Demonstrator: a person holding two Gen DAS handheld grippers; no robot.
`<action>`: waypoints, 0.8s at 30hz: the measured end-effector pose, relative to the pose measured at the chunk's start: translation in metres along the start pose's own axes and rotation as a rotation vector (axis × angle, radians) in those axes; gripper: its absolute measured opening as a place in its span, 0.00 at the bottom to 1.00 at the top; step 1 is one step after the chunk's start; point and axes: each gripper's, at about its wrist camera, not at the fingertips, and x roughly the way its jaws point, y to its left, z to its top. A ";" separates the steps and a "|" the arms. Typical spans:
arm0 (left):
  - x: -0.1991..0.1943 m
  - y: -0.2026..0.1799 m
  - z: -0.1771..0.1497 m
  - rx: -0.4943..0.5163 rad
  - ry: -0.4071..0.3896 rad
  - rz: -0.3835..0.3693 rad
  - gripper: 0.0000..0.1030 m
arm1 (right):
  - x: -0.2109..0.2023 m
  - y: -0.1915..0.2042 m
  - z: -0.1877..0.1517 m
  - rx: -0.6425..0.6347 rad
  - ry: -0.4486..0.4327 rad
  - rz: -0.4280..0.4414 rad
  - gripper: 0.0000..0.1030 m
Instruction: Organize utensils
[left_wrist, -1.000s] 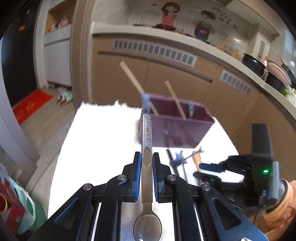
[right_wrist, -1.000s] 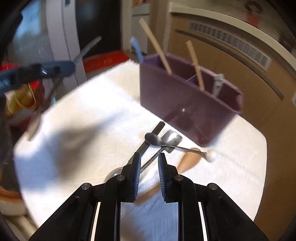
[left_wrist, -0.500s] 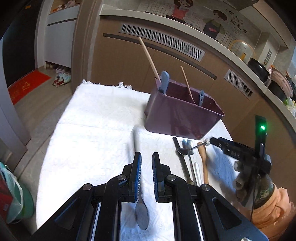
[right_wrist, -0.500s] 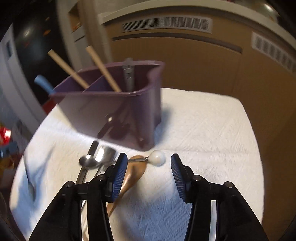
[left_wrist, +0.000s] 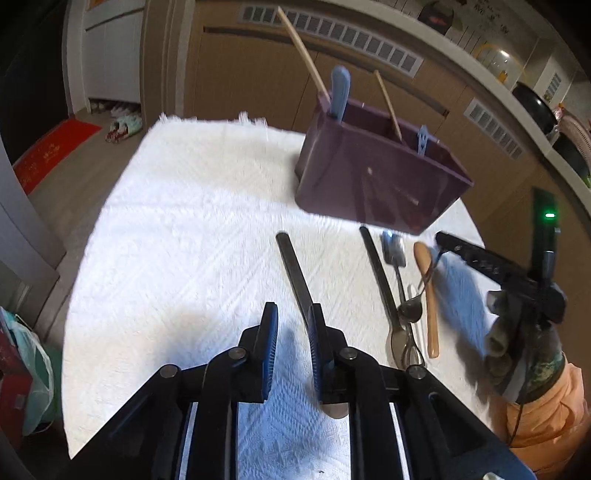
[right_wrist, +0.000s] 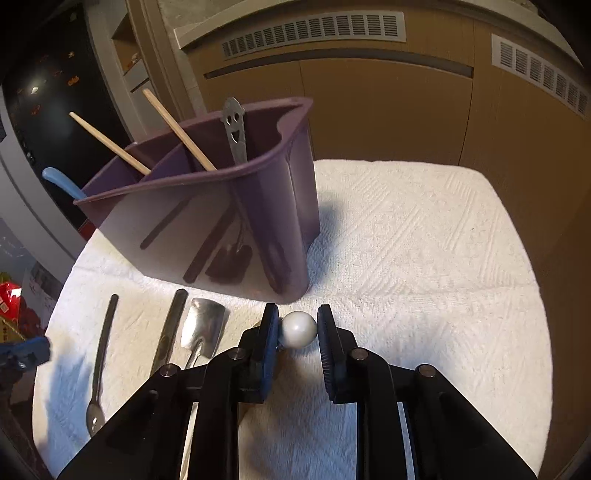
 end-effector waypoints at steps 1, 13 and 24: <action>0.006 -0.001 0.002 -0.001 0.023 0.002 0.14 | -0.006 0.001 0.000 -0.004 -0.008 0.008 0.21; 0.077 -0.033 0.041 0.066 0.193 0.192 0.19 | -0.072 -0.008 -0.039 -0.047 -0.080 0.038 0.21; 0.061 -0.038 0.029 0.111 0.088 0.208 0.10 | -0.109 -0.007 -0.045 -0.123 -0.173 0.009 0.21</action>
